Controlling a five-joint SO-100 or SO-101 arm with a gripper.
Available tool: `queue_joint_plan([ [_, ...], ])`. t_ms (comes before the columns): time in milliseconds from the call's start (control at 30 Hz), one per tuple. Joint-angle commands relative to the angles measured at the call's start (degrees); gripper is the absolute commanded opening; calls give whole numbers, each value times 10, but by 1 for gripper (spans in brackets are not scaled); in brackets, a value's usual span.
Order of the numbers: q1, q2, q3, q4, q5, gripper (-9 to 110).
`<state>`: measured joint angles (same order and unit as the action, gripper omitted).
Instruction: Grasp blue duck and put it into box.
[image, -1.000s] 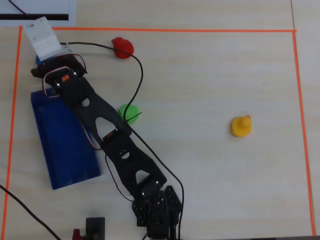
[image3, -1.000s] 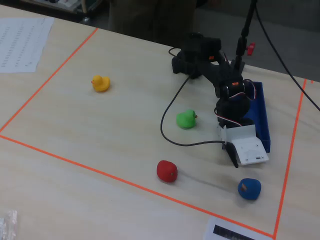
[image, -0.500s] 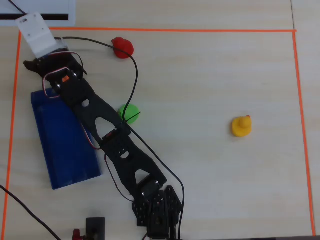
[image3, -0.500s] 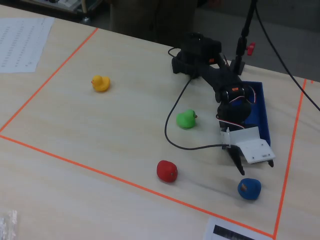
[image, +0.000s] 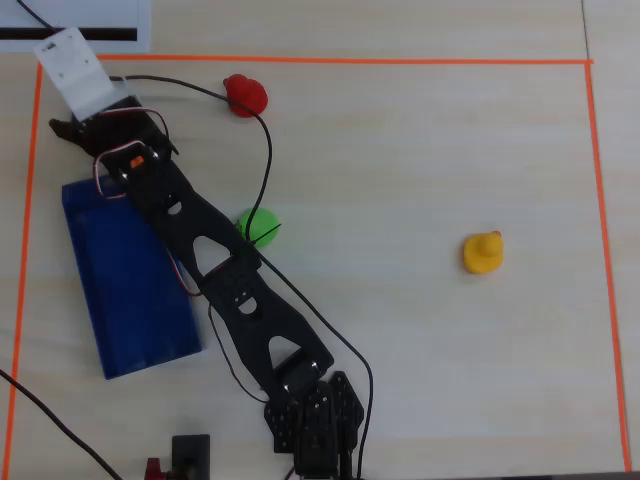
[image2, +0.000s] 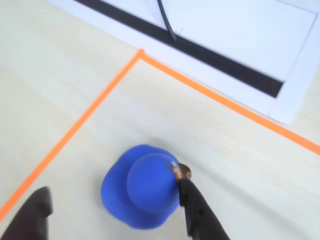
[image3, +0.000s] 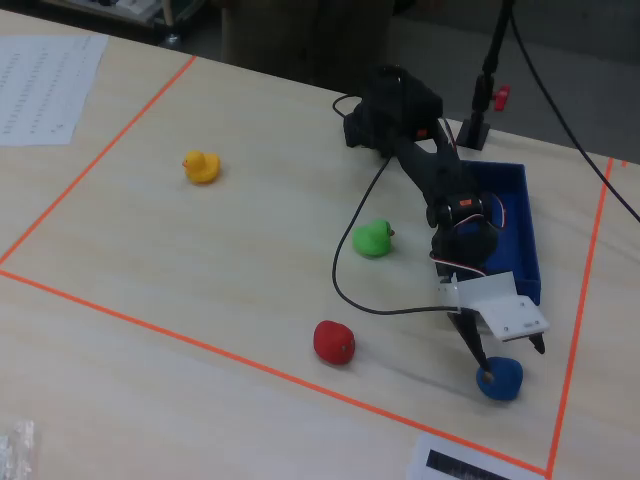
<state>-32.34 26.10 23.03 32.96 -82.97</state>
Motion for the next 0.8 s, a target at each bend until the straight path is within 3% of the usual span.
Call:
queue_joint_plan([
  [0,15,4,-33,-30,-8,33],
  [467,20,-23,-33,-51,6,32],
  [667,18,-30,-34,-51,27,28],
  [767,18,-32,-37,-58,40,20],
])
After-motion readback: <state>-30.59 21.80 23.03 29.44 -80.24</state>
